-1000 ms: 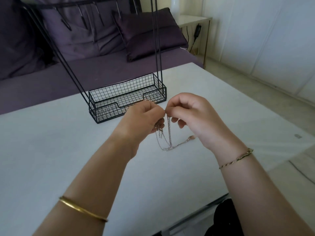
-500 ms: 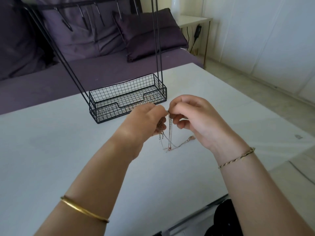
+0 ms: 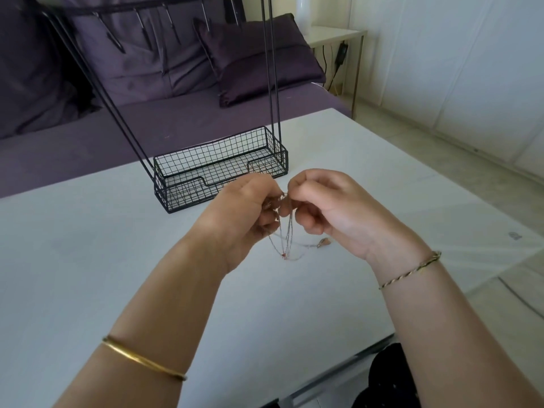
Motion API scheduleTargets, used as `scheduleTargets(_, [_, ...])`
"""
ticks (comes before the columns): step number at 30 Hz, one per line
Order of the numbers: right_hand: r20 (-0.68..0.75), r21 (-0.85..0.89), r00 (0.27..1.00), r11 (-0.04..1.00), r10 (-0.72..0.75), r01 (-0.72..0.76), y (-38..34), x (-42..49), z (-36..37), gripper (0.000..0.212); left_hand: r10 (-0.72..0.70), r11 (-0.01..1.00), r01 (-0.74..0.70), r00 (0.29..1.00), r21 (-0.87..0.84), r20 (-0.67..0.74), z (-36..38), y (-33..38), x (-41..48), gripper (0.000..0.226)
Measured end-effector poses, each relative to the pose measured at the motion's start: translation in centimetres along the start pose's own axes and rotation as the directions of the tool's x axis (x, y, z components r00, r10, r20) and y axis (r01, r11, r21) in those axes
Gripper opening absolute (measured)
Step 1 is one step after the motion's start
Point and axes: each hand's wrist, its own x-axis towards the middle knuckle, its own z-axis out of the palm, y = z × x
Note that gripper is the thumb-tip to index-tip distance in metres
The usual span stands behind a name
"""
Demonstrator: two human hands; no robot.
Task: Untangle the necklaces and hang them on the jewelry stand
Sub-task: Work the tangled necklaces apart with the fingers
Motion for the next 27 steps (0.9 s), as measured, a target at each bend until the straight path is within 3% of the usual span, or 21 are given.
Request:
scheduleTargets(6, [-0.031,0.011,0.999,1.0,0.016,-0.016,0.3,0.3,-0.5,0.012,-0.017,1.0,0.017,0.996,0.006,-0.089,-0.5,-0.1,0.3,0.021])
scheduleTargets(11, [-0.099,-0.242,0.994,0.97,-0.05,0.025,1.1,0.3,-1.8,0.006,-0.045,0.997,0.033,0.982,-0.07,-0.183,-1.3,0.1,0.4,0.024])
scheduleTargets(15, [-0.198,-0.404,0.978,0.914,-0.059,-0.027,2.1,0.7,-2.4,0.008,-0.056,0.993,0.031,0.973,-0.115,-0.224,-1.4,0.3,0.4,0.025])
scheduleTargets(20, [-0.295,-0.343,0.955,0.929,0.038,-0.143,2.5,0.9,-2.6,0.011,-0.053,0.997,0.036,0.969,-0.075,-0.241,-1.2,0.2,0.4,0.025])
scheduleTargets(24, [-0.293,-0.326,0.95,0.924,0.103,-0.201,2.4,0.9,-2.4,0.019,-0.053,0.998,0.044,0.97,-0.047,-0.237,-1.1,0.1,0.4,0.023])
scheduleTargets(27, [-0.299,-0.347,0.953,0.924,0.051,-0.158,2.2,0.9,-2.1,0.028,-0.048,0.998,0.041,0.975,-0.039,-0.217,-1.0,0.0,0.4,0.022])
